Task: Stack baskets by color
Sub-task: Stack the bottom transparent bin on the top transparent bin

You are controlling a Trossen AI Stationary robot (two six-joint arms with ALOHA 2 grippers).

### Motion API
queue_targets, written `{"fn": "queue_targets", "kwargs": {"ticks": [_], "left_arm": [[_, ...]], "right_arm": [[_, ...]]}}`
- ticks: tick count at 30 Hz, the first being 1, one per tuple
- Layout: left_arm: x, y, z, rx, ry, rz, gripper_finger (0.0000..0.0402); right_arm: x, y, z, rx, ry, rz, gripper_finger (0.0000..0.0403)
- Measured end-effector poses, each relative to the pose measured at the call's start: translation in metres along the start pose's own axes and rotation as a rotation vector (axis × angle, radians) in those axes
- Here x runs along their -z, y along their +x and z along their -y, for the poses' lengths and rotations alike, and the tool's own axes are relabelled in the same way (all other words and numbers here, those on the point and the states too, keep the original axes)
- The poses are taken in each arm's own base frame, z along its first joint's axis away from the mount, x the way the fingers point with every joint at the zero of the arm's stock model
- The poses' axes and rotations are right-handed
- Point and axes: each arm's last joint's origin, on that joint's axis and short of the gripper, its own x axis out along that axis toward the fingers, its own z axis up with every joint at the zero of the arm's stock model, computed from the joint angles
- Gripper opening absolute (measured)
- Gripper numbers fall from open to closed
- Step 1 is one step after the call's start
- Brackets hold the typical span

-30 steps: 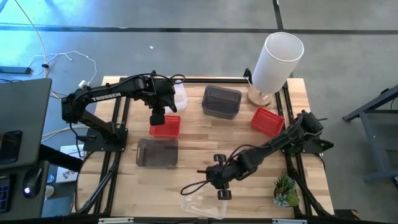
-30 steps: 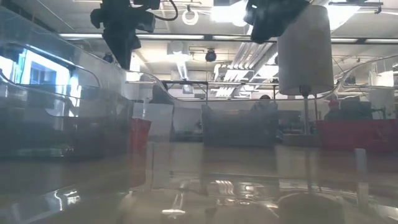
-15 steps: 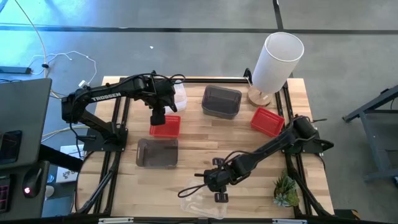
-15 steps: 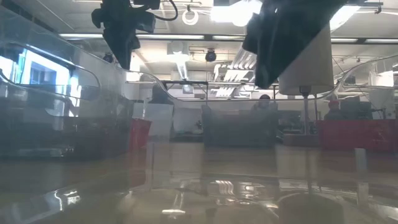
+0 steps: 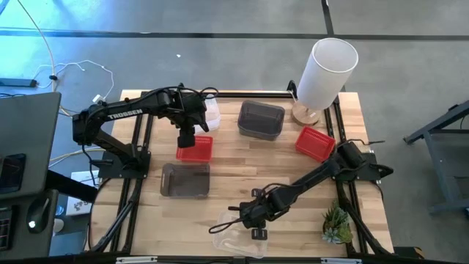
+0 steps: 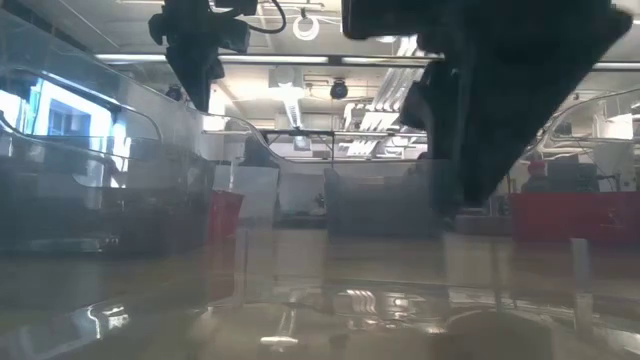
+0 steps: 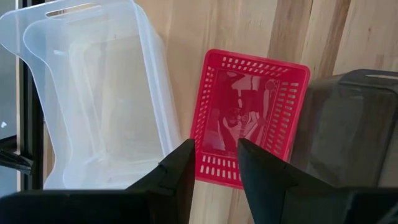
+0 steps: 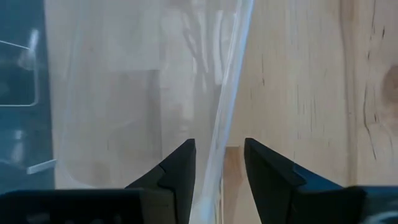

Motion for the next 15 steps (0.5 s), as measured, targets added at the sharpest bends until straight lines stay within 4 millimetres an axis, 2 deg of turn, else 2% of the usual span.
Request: {"fn": "queue_targets", "kwargs": {"ticks": [4,9,15], "left_arm": [[0.000,0.000,0.000,0.000,0.000,0.000,0.0106],[0.002,0.000,0.000,0.004,0.002,-0.018,0.0106],[0.003,0.000,0.001,0.017,0.009,-0.029,0.0106]], "right_arm": [[0.000,0.006,0.004,0.016,0.006,-0.018,0.0095],[-0.001,0.011,0.013,0.040,0.020,-0.050,0.0015],[-0.007,0.009,0.026,0.062,0.023,-0.047,0.0006]]}}
